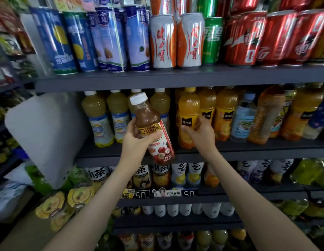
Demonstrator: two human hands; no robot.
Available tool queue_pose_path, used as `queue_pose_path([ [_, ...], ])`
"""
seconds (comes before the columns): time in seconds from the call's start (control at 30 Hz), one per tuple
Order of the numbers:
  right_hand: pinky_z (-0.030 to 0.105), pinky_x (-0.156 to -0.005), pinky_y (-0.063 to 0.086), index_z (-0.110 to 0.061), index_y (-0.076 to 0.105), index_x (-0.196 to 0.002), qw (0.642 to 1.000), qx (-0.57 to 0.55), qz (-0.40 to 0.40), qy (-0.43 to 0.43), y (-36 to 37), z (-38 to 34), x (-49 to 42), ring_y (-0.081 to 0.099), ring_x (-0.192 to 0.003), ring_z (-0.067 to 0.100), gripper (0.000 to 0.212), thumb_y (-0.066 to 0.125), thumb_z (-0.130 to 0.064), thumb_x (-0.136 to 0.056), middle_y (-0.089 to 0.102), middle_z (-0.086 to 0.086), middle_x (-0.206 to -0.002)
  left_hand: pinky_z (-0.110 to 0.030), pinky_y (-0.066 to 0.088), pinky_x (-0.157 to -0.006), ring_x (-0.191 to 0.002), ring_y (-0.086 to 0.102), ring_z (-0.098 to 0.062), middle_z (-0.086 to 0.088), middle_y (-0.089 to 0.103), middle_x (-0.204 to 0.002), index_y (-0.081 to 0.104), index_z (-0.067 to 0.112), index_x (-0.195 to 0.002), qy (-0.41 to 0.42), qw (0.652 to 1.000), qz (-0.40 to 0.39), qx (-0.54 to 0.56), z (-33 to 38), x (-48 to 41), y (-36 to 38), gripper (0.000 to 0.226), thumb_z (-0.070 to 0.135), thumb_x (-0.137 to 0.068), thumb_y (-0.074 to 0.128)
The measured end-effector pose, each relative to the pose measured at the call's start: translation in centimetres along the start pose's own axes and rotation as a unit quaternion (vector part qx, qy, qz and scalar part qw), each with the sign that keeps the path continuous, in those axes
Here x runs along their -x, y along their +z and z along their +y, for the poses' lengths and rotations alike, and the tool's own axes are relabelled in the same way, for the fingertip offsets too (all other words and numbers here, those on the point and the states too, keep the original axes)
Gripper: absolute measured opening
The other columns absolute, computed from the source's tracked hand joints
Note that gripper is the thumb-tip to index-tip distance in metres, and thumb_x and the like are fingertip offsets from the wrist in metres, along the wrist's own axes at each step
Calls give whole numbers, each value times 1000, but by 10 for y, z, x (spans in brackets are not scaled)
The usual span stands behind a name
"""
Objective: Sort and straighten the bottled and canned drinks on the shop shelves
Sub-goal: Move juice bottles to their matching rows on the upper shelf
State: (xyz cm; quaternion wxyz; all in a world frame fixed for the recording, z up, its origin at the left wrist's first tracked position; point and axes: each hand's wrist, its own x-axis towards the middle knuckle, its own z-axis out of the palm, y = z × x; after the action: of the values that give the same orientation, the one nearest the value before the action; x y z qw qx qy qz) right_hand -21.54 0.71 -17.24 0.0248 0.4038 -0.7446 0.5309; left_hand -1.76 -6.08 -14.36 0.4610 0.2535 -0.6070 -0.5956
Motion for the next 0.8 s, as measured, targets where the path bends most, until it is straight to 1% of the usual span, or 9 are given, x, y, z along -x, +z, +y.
queue_pose_path([
  [0.13, 35, -102, 42, -4, 43, -134, 999, 19, 4, -34, 17, -3, -7, 50, -122, 26, 63, 71, -29, -83, 54, 13, -129, -30, 53, -82, -93, 68, -7, 6, 69, -106, 52, 30, -114, -30, 999, -3, 18, 6, -4, -7, 56, 5, -70, 78],
  [0.23, 26, -101, 34, -4, 36, -139, 999, 22, -12, -20, 24, -7, -11, 46, -125, 26, 67, 68, -27, -85, 49, 14, -134, -29, 53, -80, -90, 68, -5, 5, 69, -104, 53, 24, -116, -44, 999, -7, 8, 10, -5, -6, 57, 5, -70, 79],
  [0.37, 34, -112, 30, -5, 23, -148, 999, 42, -2, 2, 20, -18, 0, 32, -138, 27, 78, 66, -29, -87, 36, 15, -148, -22, 53, -71, -86, 69, -5, 5, 70, -99, 53, 13, -119, -55, 998, -29, -10, 13, -2, -3, 57, 2, -69, 79],
  [0.43, 33, -106, 39, -10, 27, -148, 1000, 9, 22, 10, 8, -31, 16, 41, -130, 21, 71, 63, -31, -90, 42, 10, -143, -20, 54, -69, -88, 69, -6, 4, 70, -99, 55, 15, -116, -55, 997, -47, -15, 15, -1, 0, 55, 2, -68, 79],
  [0.5, 19, -89, 46, -16, 41, -140, 998, -61, -5, -4, -11, -49, 37, 54, -110, 7, 56, 61, -31, -91, 55, 0, -124, -21, 54, -70, -88, 69, -6, 5, 70, -99, 56, 18, -110, -52, 996, -66, -23, 18, -2, 3, 51, 4, -67, 80],
  [0.57, 10, -80, 45, -26, 49, -130, 988, -107, -108, -20, -34, -62, 58, 57, -100, -6, 46, 65, -29, -87, 59, -14, -110, -24, 54, -74, -87, 69, -5, 5, 70, -99, 56, 19, -111, -40, 994, -94, -41, 22, -4, 11, 53, 7, -67, 82],
  [0.63, 4, -78, 43, -36, 43, -125, 976, -72, -205, -30, -47, -67, 71, 54, -97, -17, 56, 75, -28, -79, 57, -24, -108, -29, 55, -80, -90, 68, -5, 6, 70, -102, 55, 18, -117, -19, 988, -130, -79, 25, -4, 23, 61, 14, -64, 85],
  [0.7, 0, -76, 40, -41, 38, -121, 979, -42, -199, -9, -52, -64, 78, 50, -93, -25, 68, 82, -29, -70, 53, -28, -108, -31, 55, -84, -94, 66, -4, 8, 68, -105, 54, 20, -120, -8, 980, -160, -121, 26, -3, 42, 68, 21, -60, 87],
  [0.8, 3, -71, 44, -41, 43, -109, 989, -54, -131, 34, -69, -55, 83, 54, -88, -22, 59, 84, -29, -69, 58, -25, -99, -32, 55, -87, -97, 64, -3, 11, 66, -106, 50, 25, -120, 9, 970, -188, -151, 27, 5, 76, 71, 25, -60, 88],
])
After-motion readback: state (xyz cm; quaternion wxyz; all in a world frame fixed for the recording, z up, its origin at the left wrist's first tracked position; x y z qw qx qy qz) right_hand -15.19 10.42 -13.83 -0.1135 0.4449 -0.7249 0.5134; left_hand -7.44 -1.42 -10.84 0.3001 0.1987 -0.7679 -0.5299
